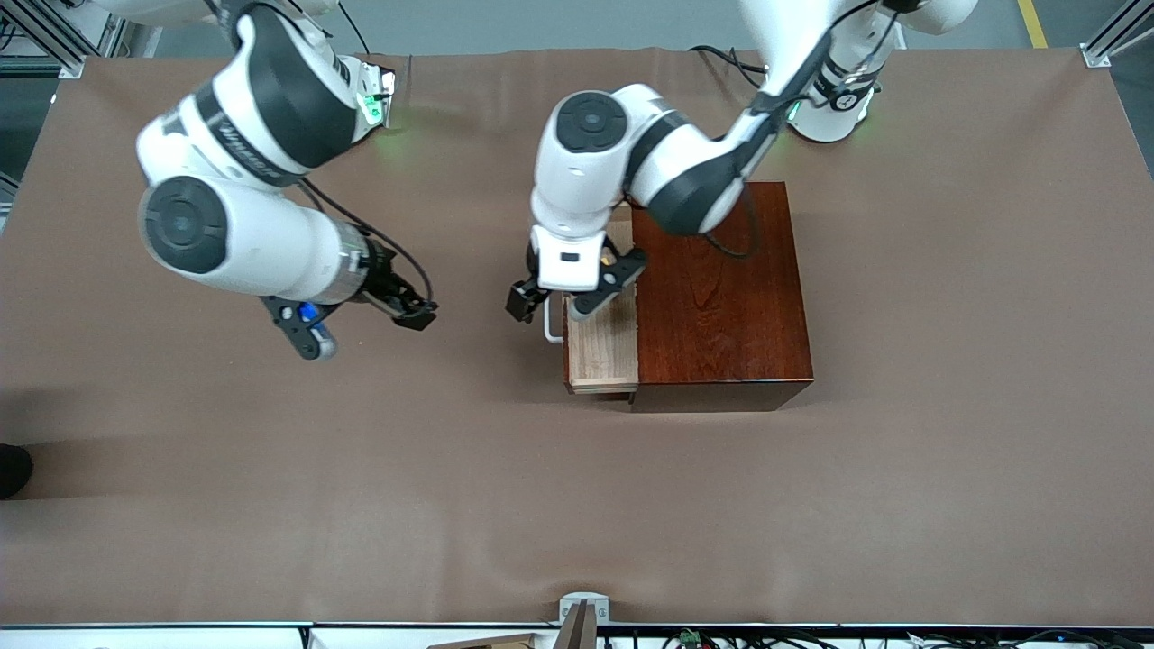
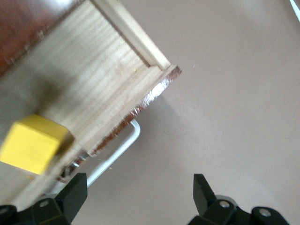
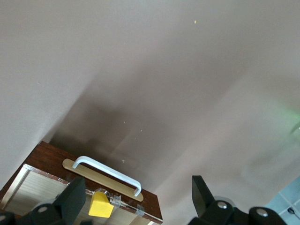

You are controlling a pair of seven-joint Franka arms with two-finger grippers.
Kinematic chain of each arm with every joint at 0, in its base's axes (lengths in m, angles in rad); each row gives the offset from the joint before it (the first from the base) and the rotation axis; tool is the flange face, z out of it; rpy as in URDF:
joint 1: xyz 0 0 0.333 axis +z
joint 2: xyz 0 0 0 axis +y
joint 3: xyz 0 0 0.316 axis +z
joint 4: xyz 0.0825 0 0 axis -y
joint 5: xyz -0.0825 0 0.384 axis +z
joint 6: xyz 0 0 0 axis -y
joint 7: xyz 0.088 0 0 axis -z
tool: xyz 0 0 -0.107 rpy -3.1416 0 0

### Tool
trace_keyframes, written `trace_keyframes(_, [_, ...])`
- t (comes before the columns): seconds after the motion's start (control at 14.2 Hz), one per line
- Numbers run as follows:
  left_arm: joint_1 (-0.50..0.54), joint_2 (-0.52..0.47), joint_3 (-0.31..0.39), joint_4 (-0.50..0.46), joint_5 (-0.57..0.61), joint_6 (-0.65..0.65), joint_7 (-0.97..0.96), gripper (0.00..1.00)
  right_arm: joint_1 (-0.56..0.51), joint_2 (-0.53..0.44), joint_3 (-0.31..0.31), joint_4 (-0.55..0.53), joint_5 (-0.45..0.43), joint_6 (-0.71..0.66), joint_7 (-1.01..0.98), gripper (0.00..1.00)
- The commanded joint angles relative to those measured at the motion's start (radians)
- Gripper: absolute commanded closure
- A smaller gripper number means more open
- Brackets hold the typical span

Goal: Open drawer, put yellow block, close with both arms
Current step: 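Withdraw the right gripper while the left gripper reaches the drawer front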

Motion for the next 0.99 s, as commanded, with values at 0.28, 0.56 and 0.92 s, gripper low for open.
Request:
trace_keyframes(0.28, [-0.140, 0.179, 0.122, 0.133, 0.017, 0.090, -0.321, 0.00, -0.105, -0.130, 0.006, -0.010, -0.038, -0.124, -0.308, 0.00])
trace_keyframes(0.56, [-0.199, 0.219, 0.182, 0.130, 0.017, 0.086, -0.415, 0.00, -0.107, -0.191, -0.008, -0.012, -0.113, -0.178, -0.500, 0.00])
trace_keyframes(0.92, [-0.197, 0.235, 0.185, 0.124, 0.020, 0.029, -0.440, 0.00, -0.093, -0.268, -0.135, -0.021, -0.121, -0.224, -0.813, 0.00])
